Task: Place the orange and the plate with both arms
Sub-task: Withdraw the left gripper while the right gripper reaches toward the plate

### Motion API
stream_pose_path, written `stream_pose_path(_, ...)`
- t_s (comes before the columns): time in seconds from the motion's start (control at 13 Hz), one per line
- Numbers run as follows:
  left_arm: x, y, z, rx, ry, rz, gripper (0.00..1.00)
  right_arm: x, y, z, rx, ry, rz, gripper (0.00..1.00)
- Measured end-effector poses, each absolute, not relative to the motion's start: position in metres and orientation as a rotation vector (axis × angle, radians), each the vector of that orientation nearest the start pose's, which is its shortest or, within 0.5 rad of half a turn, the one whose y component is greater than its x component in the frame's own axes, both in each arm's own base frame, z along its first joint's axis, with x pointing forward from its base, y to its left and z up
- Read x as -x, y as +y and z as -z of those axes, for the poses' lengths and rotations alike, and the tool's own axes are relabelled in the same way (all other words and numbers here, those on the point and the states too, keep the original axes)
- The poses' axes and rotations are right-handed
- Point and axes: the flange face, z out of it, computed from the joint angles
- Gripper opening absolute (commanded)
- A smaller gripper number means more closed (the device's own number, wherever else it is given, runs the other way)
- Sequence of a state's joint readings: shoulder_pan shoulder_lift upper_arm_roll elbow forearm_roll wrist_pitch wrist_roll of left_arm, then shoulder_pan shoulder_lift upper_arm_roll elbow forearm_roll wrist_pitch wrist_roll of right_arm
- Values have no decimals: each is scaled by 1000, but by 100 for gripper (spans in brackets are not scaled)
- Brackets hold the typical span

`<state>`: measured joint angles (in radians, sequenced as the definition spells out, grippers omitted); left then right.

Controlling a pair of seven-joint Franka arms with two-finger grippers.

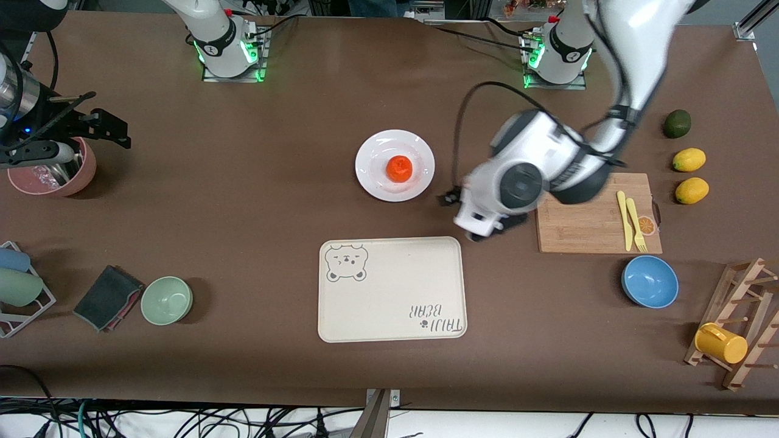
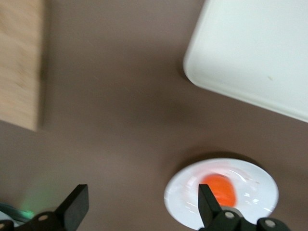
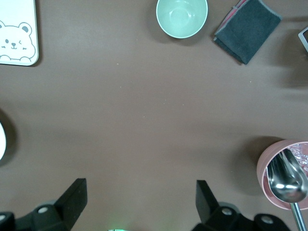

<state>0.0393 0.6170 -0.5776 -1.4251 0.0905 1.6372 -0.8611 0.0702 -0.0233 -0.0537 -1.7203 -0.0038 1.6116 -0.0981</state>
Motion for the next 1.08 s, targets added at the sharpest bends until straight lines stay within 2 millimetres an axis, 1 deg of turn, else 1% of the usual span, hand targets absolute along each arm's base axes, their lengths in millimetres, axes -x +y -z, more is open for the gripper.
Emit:
stream_pose_path(0.08,-629,-228,-363,3021,-439,-559,100,-545,8,-570,3133,-181,-134,100)
stream_pose_path(0.15,-644,-186,-364,3010,-377,-513,100,-545,8,-570,3133,-181,-134,100)
stream_pose_path(0.23,-654,-149,-363,3004,-337,-494,100,-545,8,-570,3133,-181,-134,100)
stream_pose_path(0.38,-666,-91,-360,3031,-288,-497,100,-545,8,-570,3133,-181,-134,100)
stream_pose_path(0.54,-680,-32,-370,3108,-261,-441,100,-545,8,-570,3133,-180,-134,100)
stream_pose_path(0.62,-685,-6,-378,3148,-262,-412,100,-545,8,-570,3133,-180,-134,100)
stream_pose_path(0.69,-688,14,-388,3167,-275,-380,100,-545,8,-570,3133,-181,-134,100)
stream_pose_path(0.77,-690,29,-401,3174,-300,-341,100,-545,8,-571,3133,-181,-134,100)
stream_pose_path(0.92,-687,55,-432,3174,-352,-260,100,-545,8,-571,3133,-180,-135,100)
stream_pose_path(1.0,-683,64,-448,3174,-339,-229,100,-545,8,-571,3133,-180,-135,100)
stream_pose_path(1.08,-678,68,-460,3170,-317,-227,100,-545,8,-571,3133,-180,-135,100)
